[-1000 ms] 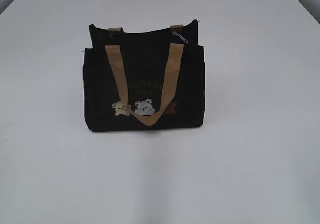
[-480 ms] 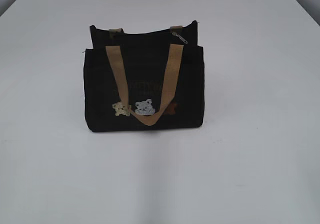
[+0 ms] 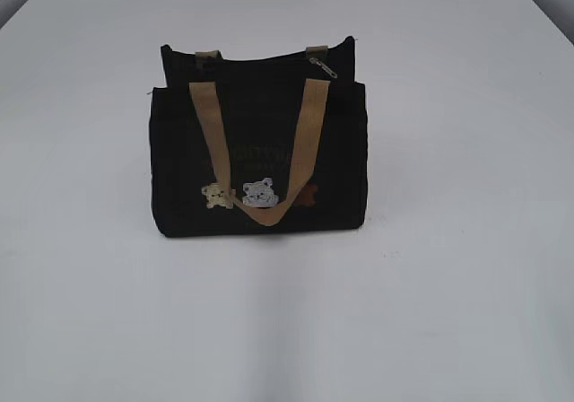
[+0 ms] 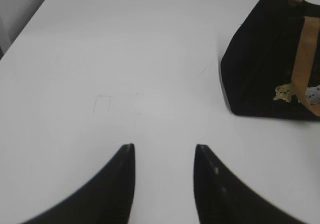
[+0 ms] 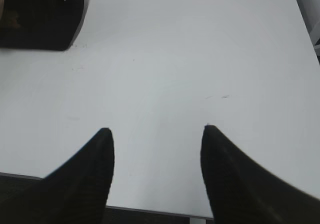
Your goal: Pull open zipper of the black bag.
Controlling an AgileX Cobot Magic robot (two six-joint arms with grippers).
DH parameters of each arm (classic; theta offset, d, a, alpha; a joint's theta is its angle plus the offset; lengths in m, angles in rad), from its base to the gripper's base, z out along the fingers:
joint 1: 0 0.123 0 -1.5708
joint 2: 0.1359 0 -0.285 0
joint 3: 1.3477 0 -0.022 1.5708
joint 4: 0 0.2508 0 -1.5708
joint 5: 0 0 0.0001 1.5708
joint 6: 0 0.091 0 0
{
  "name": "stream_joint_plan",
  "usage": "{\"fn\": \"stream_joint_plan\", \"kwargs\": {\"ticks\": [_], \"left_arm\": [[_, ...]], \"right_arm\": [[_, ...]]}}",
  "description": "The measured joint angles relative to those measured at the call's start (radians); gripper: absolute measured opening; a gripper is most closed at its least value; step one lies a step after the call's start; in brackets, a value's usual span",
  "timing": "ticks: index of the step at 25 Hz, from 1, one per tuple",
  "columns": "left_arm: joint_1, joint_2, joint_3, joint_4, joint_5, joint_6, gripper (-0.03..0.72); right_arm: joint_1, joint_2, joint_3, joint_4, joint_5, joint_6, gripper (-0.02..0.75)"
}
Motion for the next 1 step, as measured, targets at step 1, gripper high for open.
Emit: {"fn": "stream_joint_plan", "kwargs": {"ticks": [1], "left_arm": [[0.0, 0.0, 0.0, 0.0, 0.0, 0.0, 0.298]], "right_arm": [[0.0, 0.0, 0.0, 0.0, 0.0, 0.0, 0.435]]}}
